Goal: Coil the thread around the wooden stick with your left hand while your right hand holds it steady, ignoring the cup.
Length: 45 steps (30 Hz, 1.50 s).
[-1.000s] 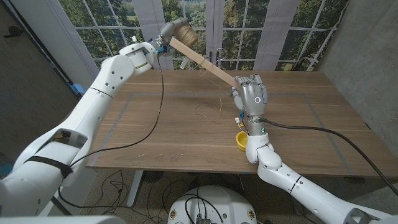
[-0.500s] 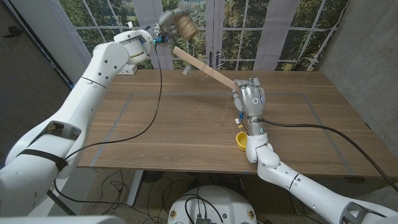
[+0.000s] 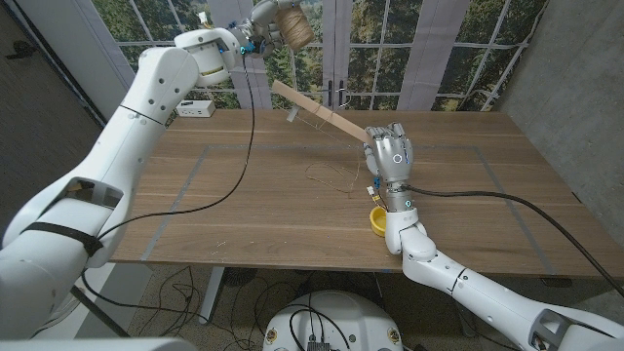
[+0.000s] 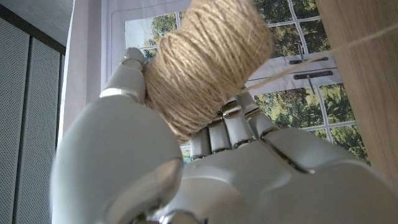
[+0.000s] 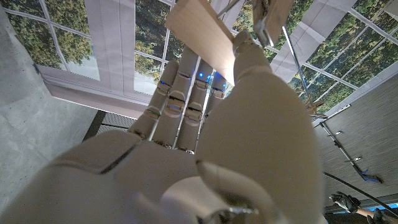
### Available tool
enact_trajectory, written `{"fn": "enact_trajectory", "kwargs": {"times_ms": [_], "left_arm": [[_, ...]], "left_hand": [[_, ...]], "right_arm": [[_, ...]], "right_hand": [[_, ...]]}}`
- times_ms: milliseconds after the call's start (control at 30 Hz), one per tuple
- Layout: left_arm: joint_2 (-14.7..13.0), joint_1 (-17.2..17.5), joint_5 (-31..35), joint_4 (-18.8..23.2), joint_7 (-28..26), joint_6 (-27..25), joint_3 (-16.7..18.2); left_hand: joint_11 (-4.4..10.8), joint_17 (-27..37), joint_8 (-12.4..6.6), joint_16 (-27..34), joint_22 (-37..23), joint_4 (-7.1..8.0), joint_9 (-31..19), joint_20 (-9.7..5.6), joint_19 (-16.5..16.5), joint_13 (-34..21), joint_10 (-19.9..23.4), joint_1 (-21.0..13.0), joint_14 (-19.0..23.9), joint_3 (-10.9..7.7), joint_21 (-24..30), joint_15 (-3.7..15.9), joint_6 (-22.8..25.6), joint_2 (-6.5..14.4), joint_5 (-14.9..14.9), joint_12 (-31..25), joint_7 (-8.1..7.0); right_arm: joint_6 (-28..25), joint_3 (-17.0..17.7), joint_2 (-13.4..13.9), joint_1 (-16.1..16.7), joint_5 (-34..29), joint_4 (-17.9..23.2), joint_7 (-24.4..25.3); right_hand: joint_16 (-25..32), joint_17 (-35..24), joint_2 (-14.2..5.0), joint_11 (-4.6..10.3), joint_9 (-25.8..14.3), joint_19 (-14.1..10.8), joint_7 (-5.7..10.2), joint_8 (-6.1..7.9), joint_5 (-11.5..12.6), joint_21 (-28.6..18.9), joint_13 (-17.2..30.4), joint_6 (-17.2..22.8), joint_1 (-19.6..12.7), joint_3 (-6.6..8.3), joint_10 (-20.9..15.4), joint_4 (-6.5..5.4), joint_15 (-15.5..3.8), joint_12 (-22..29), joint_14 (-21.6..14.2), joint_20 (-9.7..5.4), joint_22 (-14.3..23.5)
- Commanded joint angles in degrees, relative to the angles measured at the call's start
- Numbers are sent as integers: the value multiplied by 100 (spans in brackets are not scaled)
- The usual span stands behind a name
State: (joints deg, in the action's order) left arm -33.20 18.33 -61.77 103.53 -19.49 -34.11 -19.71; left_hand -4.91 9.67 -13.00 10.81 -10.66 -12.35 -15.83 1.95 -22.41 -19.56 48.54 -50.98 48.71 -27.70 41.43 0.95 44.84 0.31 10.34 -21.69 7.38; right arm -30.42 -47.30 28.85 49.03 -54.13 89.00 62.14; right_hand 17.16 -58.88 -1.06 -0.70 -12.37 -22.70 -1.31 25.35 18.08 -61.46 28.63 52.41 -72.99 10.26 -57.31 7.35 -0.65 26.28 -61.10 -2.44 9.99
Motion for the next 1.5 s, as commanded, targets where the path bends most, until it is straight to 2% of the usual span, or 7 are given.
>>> {"fn": "enact_trajectory", "kwargs": {"times_ms": [33, 267, 500, 867, 1100, 1300, 1500], "left_arm": [[-58, -309, 283, 198, 431, -133, -240], [-134, -502, 472, 186, 1107, -100, -436], [-214, -534, 641, 428, 1365, -95, -498], [-602, -326, 1017, 902, 1772, 78, -519], [-788, -210, 1144, 996, 2289, 316, -524], [-965, -29, 1183, 1092, 2723, 496, -520], [-1089, 149, 1268, 1197, 2833, 618, -475]], "left_hand": [[1355, 13, -37, 10, -19, 352, -34, 28, -24, -18, 2017, -473, 513, -409, 31, 1001, 1395, 788, 2, 16, -343], [1367, 12, -36, 5, -19, 352, -46, 13, -10, -23, 2028, -474, 501, -414, 33, 1004, 1397, 790, 2, 16, -366], [1351, 14, -26, 4, -19, 351, -52, -8, 40, -24, 2023, -478, 492, -417, 21, 1022, 1383, 795, 3, 25, -343], [1360, 7, -21, -31, -19, 346, -62, -5, 128, -40, 2008, -478, 398, -416, 3, 1036, 1397, 778, 3, 38, -357], [1318, 13, -14, -31, -20, 351, -73, -30, 231, -66, 2020, -479, 350, -414, -25, 1051, 1387, 786, 3, 29, -367], [1308, 19, -10, -24, -20, 355, -78, -37, 264, -71, 2017, -478, 327, -407, -30, 1051, 1388, 791, 3, 36, -371], [1308, 22, -8, -19, -20, 348, -81, -38, 286, -78, 2014, -488, 310, -404, -32, 1063, 1390, 792, 3, 41, -356]], "right_arm": [[-149, -116, 39, -54, 12, -5, -10], [-220, -208, 59, -112, -72, 16, -134], [-272, -265, 72, -193, -137, 63, -308], [-594, -214, 91, -180, -179, 409, -807], [-660, -172, 57, -179, -137, 544, -1006], [-709, -66, 1, -153, 7, 695, -1162], [-757, 7, -59, -147, 98, 752, -1206]], "right_hand": [[32, -26, -662, 463, -361, 12, 643, 43, 16, -26, 19, 682, -587, 17, -454, -16, -1246, 5, -1016, -825, 26], [23, -32, -658, 478, -377, 20, 652, 46, 17, -33, 11, 688, -594, 9, -470, -14, -1248, -6, -1018, -826, 25], [17, -45, -657, 500, -374, 33, 666, 37, 17, -39, 19, 695, -594, 0, -457, -18, -1247, -19, -1017, -829, 25], [8, -63, -653, 474, -369, 43, 643, 22, 23, -52, -2, 705, -606, -12, -480, -14, -1248, -44, -1025, -818, 24], [-15, -54, -651, 517, -355, 49, 647, 6, 28, -58, -7, 710, -607, -20, -494, -16, -1249, -57, -1014, -809, 21], [-30, -47, -656, 454, -345, 55, 639, -2, 33, -63, -34, 727, -606, -26, -528, -21, -1250, -73, -1016, -805, 20], [-30, -56, -653, 482, -336, 57, 633, -16, 36, -70, -17, 732, -608, -33, -525, -21, -1250, -79, -1032, -799, 19]]}}
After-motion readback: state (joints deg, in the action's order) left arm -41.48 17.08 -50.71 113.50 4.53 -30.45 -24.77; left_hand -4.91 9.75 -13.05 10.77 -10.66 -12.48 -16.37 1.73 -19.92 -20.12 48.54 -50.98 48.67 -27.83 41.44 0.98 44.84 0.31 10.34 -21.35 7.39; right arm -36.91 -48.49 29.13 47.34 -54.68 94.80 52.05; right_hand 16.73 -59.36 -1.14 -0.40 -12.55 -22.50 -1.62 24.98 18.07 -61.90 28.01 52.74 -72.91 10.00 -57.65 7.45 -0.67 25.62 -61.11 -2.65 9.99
